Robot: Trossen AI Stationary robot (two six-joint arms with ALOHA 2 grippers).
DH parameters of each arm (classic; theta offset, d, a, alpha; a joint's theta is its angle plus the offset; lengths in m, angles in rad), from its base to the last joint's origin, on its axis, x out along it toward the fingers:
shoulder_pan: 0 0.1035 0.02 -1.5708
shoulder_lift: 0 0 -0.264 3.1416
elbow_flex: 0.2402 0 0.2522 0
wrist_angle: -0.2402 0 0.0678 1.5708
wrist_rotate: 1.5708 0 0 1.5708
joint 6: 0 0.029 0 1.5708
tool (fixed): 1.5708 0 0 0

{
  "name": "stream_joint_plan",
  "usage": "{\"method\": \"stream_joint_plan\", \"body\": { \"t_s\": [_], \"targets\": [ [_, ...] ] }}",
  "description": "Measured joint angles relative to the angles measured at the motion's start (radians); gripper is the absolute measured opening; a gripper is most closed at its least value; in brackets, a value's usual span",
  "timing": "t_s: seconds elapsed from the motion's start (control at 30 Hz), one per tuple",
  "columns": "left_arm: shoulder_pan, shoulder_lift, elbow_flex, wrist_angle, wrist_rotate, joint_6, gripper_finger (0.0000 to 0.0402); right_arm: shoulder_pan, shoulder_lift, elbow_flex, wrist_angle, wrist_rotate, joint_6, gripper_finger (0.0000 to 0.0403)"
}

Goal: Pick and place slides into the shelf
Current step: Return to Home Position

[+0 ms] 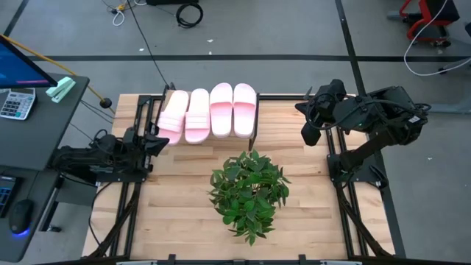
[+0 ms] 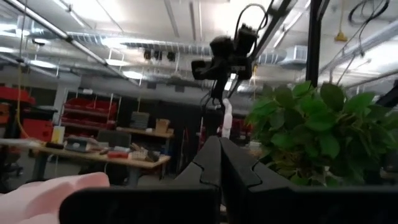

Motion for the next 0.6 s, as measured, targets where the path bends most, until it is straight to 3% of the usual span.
{"method": "stream_joint_plan", "body": {
  "t_s": [0.1, 0.3, 0.47, 0.6],
  "targets": [
    [0.0, 0.0, -0.038, 0.097, -0.001, -0.012, 0.0002, 0.0, 0.0, 0.0, 0.0, 0.0, 0.001, 0.0],
    [0.009, 0.0, -0.038, 0.092, 0.025, -0.017, 0.0002, 0.0, 0.0, 0.0, 0.0, -0.001, 0.001, 0.0],
    [0.009, 0.0, -0.038, -0.018, 0.105, -0.037, 0.0002, 0.0, 0.0, 0.0, 0.0, 0.0, 0.001, 0.0],
    [0.009, 0.001, -0.038, -0.157, 0.11, -0.071, 0.0002, 0.0, 0.0, 0.0, 0.0, -0.001, 0.012, 0.0]
  ]
}}
